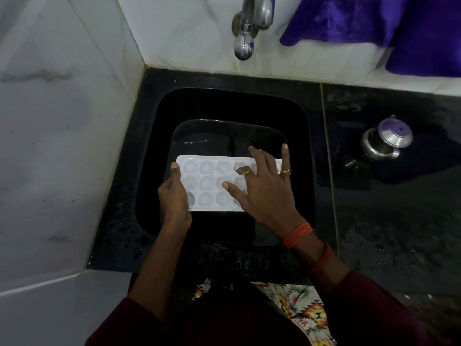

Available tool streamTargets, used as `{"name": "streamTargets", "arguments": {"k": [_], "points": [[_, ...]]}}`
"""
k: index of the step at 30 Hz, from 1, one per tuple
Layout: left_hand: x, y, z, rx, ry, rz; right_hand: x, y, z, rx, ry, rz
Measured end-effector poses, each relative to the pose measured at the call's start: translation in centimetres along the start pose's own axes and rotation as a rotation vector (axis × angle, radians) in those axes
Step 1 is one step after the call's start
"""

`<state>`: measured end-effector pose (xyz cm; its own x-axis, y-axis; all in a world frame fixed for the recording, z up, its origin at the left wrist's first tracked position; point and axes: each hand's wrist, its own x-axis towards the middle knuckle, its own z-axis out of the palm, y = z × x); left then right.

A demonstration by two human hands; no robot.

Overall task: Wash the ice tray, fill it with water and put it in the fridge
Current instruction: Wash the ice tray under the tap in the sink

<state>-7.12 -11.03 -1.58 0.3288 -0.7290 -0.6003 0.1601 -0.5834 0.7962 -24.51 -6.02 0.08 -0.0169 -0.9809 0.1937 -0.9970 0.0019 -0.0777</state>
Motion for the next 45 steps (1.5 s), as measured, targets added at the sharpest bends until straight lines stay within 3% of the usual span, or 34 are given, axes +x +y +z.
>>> {"name": "streamTargets", "arguments": {"k": [6, 13, 19, 39, 45], "points": [[-0.26, 0.09, 0.02, -0.006, 0.004, -0.006, 0.24, 0.21, -0.54, -0.001, 0.071, -0.02], [-0.68, 0.05, 0.07, -0.004, -0.006, 0.004, 0.24, 0.12, -0.07, -0.038, 0.028, -0.031], [-0.5, 0.02, 0.02, -0.012, -0.003, -0.014, 0.49, 0.14, -0.36, -0.003, 0.116, -0.022], [-0.49, -0.08, 0.25, -0.015, -0.004, -0.018, 0.53, 0.0, 0.38, -0.019, 0.038, -0.007], [-0.53, -0.03, 0.17, -0.015, 0.0, -0.02, 0.9, -0.29, -0.18, 0.011, 0.144, 0.021]]}}
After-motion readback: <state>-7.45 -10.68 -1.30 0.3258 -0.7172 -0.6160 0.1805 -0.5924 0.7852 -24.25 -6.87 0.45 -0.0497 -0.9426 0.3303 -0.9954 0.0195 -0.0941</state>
